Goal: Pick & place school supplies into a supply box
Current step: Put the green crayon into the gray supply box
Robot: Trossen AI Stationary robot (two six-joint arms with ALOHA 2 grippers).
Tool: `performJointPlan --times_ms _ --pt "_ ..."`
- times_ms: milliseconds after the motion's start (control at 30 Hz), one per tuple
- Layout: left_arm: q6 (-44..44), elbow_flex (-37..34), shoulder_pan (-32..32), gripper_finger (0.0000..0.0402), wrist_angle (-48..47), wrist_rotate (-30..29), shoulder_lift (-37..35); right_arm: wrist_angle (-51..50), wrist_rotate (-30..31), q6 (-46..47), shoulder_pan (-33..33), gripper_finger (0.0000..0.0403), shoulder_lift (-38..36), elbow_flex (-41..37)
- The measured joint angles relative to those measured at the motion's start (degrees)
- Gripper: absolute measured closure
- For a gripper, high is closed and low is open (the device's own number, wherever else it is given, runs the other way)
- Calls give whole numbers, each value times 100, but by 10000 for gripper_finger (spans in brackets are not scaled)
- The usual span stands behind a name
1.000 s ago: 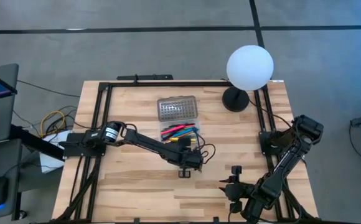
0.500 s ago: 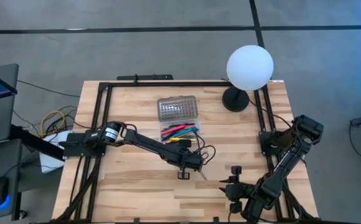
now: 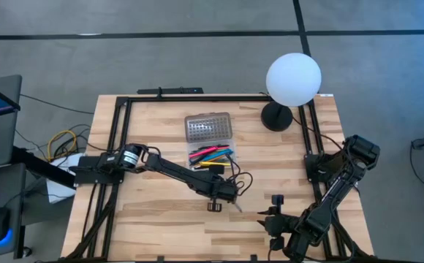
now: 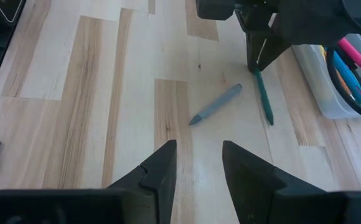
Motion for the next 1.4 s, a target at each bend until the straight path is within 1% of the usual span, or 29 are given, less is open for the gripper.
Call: performJointPlan --times_ms 300,433,667,800,1400 --pt "92 274 9 297 -133 -34 44 0 0 0 0 281 0 0" --pt "97 281 66 284 -52 20 42 0 0 0 0 281 0 0" --pt "60 276 183 288 134 192 42 0 0 0 -47 281 0 0" --pt "85 274 252 290 225 436 39 2 -4 0 -116 281 0 0" --pt "104 278 367 290 572 508 42 2 -13 -2 -177 281 0 0"
